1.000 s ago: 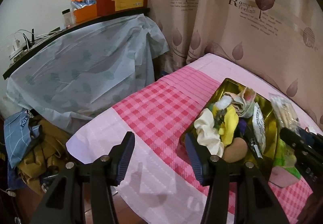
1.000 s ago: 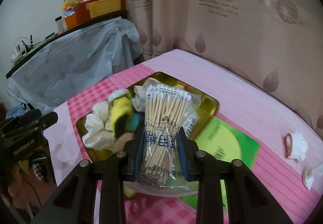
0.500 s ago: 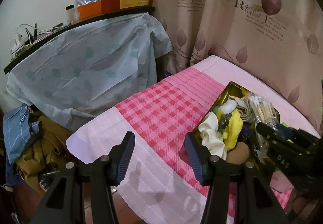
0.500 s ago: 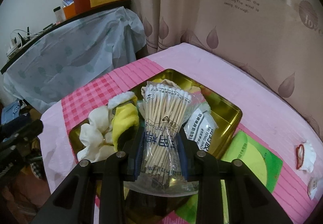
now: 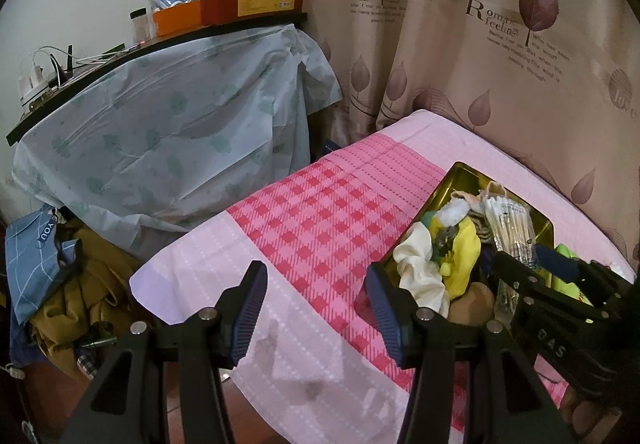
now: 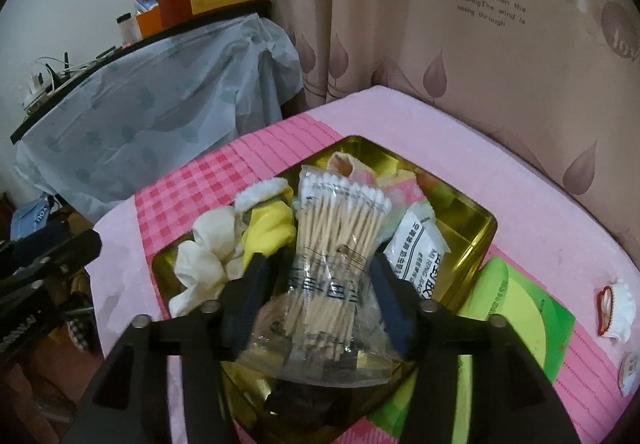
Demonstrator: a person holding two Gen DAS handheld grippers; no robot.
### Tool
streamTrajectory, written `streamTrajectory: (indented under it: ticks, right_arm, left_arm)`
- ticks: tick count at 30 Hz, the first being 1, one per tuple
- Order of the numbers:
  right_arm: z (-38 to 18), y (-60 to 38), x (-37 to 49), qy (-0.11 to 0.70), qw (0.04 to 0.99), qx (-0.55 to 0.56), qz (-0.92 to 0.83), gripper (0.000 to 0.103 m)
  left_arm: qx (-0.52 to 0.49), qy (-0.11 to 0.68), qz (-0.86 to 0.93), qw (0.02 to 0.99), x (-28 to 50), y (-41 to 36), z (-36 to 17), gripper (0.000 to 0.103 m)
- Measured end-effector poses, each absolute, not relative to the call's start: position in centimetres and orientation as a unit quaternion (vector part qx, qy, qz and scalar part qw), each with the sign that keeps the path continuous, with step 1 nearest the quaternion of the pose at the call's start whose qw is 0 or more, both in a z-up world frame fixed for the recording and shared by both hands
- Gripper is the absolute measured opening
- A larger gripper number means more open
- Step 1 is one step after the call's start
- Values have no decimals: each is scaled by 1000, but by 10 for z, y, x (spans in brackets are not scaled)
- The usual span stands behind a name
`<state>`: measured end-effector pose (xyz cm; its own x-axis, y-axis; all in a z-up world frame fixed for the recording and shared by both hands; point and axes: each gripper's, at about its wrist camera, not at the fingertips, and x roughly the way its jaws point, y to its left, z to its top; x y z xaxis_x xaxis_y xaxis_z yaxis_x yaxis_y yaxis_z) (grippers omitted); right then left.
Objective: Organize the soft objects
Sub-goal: 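Lower the swab pack into the tray and open the right gripper, then move the right gripper to the rolled white sock and grasp it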
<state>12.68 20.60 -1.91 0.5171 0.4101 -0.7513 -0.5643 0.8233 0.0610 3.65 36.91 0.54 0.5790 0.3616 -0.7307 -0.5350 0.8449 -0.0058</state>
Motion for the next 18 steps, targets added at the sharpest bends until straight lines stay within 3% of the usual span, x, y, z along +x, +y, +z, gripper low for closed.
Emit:
streamTrajectory:
  ticks: [10,18]
  right_arm:
    - [-4,203,113,381,872,-94,291,73]
    - [11,187,97,365,879,-80,297,76]
  left_arm:
    - [-109,382,253,882,36,369,7,53]
    - [-101,381,253,884,36,366,7,53]
